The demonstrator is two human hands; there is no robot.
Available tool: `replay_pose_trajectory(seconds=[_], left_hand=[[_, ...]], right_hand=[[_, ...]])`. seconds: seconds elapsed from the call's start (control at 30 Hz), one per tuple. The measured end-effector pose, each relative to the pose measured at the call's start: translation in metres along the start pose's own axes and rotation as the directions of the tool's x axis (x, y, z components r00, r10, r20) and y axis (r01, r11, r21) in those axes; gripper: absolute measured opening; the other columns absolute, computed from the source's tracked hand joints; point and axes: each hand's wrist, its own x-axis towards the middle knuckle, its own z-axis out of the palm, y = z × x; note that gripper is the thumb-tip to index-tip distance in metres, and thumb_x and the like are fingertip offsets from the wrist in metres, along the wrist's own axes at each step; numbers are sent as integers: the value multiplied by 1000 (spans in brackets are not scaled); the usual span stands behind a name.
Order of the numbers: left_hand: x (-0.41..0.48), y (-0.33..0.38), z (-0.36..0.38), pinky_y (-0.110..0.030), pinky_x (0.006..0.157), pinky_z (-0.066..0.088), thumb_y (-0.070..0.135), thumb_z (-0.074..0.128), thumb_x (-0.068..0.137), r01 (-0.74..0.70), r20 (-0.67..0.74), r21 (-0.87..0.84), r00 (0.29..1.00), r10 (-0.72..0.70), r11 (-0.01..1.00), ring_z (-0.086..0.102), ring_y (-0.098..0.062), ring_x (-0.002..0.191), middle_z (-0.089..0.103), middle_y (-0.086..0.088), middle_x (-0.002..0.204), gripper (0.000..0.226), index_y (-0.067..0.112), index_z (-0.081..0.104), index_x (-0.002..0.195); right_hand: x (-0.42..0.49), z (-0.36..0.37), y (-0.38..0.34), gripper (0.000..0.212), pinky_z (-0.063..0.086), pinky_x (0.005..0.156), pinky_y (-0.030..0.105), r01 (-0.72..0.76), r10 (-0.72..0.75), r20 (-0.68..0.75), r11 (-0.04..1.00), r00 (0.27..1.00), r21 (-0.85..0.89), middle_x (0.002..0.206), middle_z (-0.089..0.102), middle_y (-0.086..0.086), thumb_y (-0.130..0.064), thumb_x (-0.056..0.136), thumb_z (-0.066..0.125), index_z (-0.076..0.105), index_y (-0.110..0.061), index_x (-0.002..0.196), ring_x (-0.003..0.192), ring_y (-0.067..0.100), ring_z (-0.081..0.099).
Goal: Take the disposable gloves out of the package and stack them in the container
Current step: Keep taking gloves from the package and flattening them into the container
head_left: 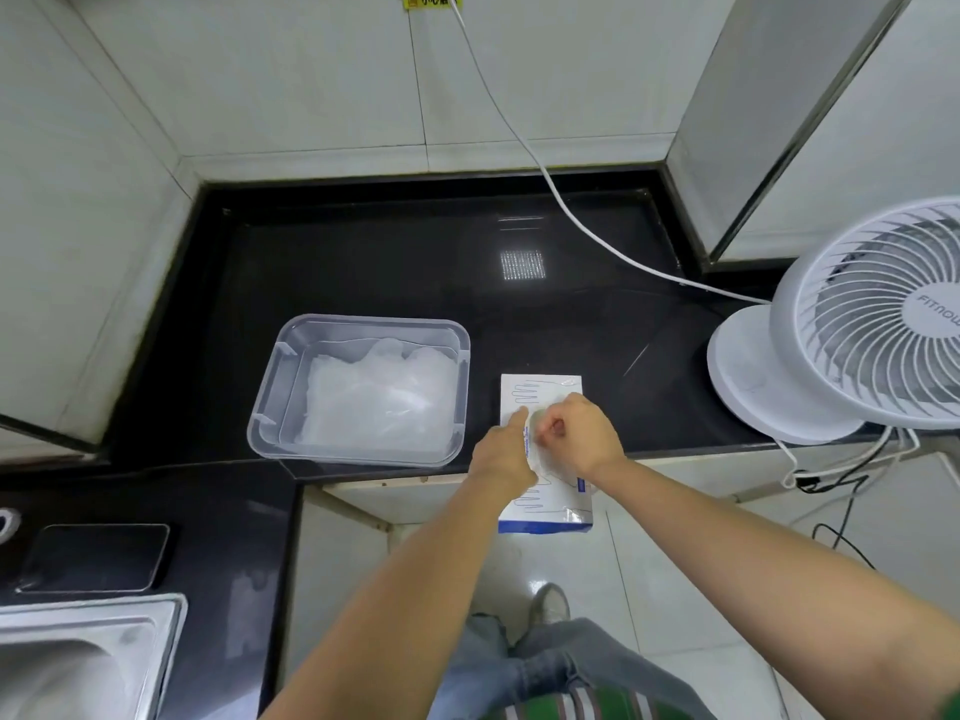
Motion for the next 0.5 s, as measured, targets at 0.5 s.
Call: replay_pose_trajectory(seconds=[0.5], left_hand=[[-1,0,-10,-37,82,56,13,57,92,35,100,-197,995,-15,980,64,-28,86,58,-15,117,57,11,36,145]], right_hand=[[13,-57,-31,12,49,80,31,70,140,-171,540,975,839,92,57,-2,-15,96,47,58,-16,90,86,13,54]])
